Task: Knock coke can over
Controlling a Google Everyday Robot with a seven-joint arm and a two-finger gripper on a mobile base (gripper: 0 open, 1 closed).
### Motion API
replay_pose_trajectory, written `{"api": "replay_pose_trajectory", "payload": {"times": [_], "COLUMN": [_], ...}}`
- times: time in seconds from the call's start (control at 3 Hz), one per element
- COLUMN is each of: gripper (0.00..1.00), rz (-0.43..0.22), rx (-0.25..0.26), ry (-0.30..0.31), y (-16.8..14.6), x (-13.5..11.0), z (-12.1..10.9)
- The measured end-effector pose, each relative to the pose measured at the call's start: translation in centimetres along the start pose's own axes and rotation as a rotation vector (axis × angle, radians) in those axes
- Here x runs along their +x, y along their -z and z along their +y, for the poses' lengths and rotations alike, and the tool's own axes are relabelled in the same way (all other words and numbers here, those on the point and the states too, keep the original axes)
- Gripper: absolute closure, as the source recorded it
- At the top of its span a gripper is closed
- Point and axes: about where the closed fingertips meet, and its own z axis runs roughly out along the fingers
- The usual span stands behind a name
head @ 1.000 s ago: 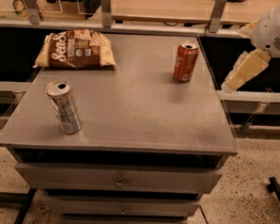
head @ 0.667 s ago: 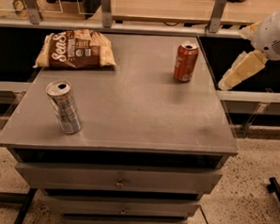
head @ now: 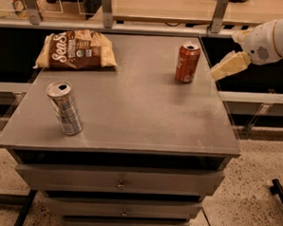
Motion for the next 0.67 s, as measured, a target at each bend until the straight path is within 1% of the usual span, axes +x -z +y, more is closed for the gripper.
{"api": "replay_pose_trajectory", "payload": {"times": [0.33,0.67], "gripper": [0.0,0.0], "rz": [-0.162,-0.314], "rx": [-0.03,-0.06], "ry": [-0.095,-0.147], "y": [-2.9,-5.4], "x": [0.0,-0.9], "z": [-0.8,-0.8]}}
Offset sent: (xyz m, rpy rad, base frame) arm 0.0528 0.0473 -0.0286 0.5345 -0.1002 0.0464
